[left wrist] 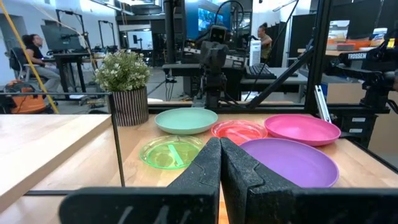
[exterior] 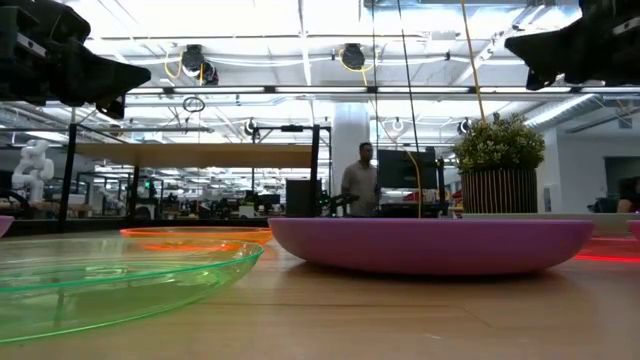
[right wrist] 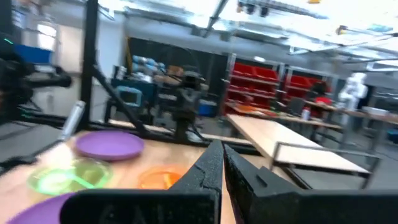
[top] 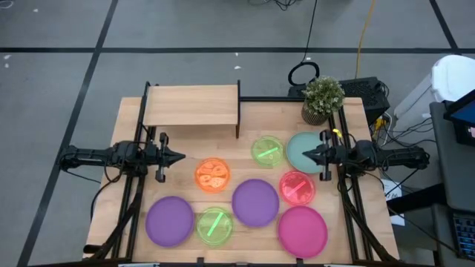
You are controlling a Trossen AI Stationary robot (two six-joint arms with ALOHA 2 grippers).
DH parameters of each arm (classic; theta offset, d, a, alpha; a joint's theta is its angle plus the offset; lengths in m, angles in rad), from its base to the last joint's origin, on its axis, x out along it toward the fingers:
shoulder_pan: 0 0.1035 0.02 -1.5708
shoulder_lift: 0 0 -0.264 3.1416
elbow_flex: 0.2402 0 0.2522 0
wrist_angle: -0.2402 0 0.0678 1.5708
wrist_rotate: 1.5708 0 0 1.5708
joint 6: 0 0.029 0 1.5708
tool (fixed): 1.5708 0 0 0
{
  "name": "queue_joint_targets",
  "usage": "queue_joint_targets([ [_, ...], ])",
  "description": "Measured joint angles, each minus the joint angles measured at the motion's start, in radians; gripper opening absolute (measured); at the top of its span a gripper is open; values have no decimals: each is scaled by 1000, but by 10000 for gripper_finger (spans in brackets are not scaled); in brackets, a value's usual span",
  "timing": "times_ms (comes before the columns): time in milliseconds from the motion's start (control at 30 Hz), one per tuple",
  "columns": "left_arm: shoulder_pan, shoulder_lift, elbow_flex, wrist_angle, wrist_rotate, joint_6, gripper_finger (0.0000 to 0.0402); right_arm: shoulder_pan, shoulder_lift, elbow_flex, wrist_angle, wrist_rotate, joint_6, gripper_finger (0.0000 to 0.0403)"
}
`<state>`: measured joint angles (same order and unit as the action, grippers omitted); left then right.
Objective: Place and stack plates onto a shelf
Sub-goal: Put the green plate on the shelf
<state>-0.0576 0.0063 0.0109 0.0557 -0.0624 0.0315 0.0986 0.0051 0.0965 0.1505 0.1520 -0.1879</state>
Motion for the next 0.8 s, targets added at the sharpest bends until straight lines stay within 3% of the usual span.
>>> queue_joint_targets([
  [267,0,0,0,0,0,17,4,0,118,168,-35,11,43,0],
  [800,0,0,0,1,0,46,4,0,664,761,-409,39,77,0],
])
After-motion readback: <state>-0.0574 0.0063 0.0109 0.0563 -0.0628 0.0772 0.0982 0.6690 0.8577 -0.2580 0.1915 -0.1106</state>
